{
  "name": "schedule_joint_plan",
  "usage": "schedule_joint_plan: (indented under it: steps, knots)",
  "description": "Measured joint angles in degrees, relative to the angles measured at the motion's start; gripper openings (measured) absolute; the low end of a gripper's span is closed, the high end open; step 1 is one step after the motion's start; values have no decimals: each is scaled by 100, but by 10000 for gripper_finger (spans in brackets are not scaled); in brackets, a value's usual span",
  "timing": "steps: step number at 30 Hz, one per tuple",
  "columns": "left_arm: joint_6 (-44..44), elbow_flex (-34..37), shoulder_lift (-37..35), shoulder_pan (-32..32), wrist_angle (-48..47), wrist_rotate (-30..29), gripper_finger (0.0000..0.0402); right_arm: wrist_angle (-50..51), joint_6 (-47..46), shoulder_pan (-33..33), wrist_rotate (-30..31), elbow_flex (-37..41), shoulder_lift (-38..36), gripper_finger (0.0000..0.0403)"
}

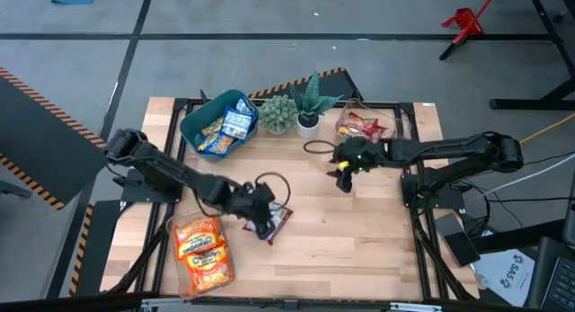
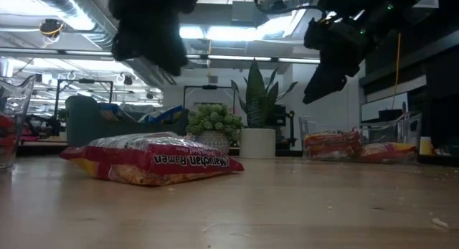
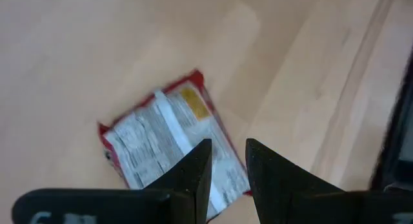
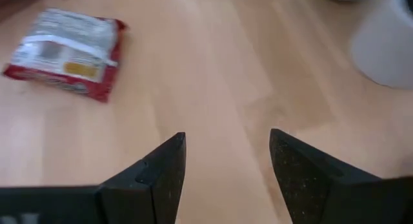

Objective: Sort Maruchan noodles
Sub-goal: Put the red noodle pack into the top transparent bin

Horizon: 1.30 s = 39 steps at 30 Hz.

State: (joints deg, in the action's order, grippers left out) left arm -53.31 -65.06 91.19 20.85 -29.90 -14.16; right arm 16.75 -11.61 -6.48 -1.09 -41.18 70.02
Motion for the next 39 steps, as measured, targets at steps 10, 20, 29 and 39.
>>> schedule_joint_plan:
  steps: [10,20,29,39]
  knots:
    - [-536,4,416,406,-652,-182,89,-1224,-151,974,231,503,0,206]
    - [-649,4,888,526,-910,48,89,-1287,-304,1577,927,508,0,206]
    - [-618,-18,1221,526,-895,81,89,-1283,-378,1856,951,508,0,206]
    - [-639,-10,1233,526,-881,22,89,-2015,31,2243,1057,507,275,206]
